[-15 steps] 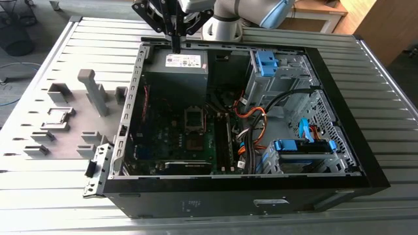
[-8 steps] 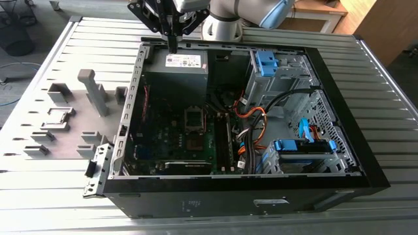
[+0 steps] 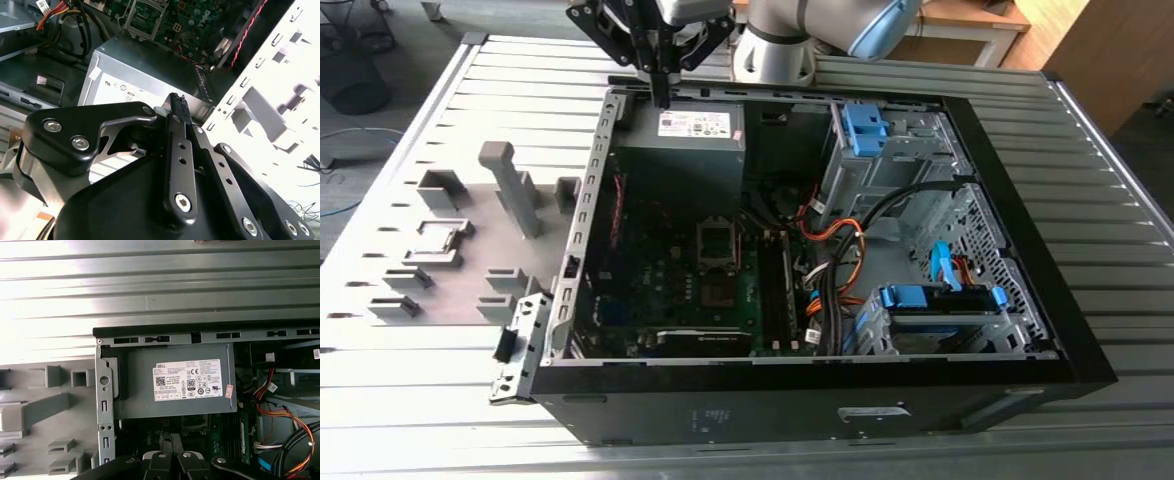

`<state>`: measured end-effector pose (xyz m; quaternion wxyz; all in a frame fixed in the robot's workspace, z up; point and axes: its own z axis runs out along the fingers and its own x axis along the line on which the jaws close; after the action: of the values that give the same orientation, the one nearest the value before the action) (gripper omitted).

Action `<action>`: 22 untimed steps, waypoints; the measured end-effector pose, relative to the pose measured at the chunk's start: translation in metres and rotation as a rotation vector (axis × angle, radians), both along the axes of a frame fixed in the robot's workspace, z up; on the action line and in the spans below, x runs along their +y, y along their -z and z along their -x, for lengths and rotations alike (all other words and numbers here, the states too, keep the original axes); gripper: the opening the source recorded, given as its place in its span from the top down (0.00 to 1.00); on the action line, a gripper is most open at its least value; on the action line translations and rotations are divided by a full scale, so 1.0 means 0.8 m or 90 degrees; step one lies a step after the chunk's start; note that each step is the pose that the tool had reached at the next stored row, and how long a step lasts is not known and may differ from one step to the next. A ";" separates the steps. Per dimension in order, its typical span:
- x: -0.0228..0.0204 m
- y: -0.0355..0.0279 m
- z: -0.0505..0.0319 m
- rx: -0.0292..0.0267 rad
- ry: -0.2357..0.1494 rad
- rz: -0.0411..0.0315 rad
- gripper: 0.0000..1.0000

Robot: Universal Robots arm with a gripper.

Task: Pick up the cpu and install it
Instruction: 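Reach for the cpu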

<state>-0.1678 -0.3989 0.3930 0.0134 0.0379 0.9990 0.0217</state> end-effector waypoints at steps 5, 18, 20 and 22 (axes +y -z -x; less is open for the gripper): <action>0.0000 0.0001 0.003 0.0000 0.000 -0.0001 0.89; 0.0000 0.0000 0.010 0.0000 0.000 0.0000 0.89; 0.0000 0.0001 0.012 -0.0001 0.000 0.0000 0.89; 0.0000 0.0000 0.015 -0.0002 0.000 0.0000 0.89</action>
<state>-0.1794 -0.3990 0.3930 0.0136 0.0378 0.9990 0.0217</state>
